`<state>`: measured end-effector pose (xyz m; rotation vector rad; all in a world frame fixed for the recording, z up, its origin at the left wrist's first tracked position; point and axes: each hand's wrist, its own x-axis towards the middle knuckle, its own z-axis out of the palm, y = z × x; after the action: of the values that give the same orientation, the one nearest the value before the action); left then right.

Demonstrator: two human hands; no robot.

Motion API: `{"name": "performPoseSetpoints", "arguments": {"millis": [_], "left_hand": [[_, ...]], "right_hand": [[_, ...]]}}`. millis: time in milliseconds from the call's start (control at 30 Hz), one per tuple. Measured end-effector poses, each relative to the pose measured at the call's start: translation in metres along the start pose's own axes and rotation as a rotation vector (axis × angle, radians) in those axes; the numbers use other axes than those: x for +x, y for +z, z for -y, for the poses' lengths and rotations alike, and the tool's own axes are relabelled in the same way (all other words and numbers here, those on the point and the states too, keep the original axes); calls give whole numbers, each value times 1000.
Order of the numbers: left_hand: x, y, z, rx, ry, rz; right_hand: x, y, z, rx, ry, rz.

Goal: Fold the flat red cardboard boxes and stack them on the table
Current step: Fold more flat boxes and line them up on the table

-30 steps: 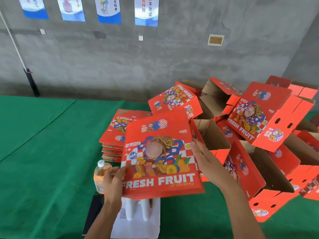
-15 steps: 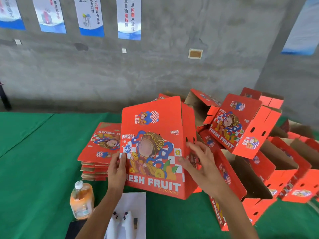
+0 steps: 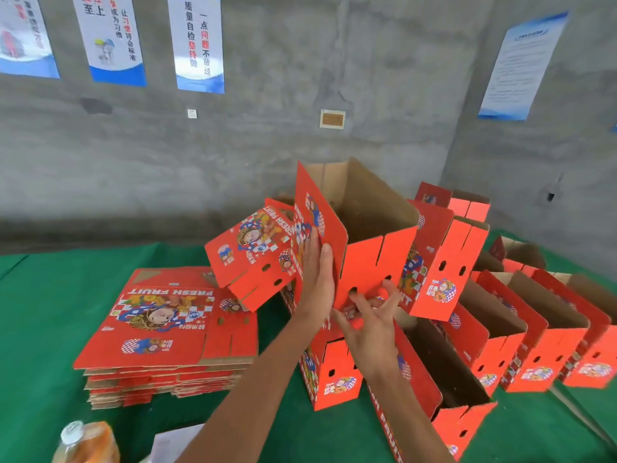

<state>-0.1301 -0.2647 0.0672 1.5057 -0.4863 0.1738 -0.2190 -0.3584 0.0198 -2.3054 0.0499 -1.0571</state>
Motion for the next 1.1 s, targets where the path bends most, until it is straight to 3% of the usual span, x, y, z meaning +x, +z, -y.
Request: {"name": "performPoseSetpoints", "arguments": {"millis": [400,600,800,967,1100], "left_hand": [[13,-14,51,-22,-281,272],[-1,-42,62,34,-279,229],[-9,-91,58,-207,-490,58],[-8,-120,45,-260,-461,63],[-2,-127,51,-107,-384,79]], "right_hand": [[3,34,-42,-104,131,167],[-9,49,-20,-36,200,-102],[-28,98,24,129,108,-59],[-32,123,45,196,209,-63],[-38,132,41,223,248,10]]}}
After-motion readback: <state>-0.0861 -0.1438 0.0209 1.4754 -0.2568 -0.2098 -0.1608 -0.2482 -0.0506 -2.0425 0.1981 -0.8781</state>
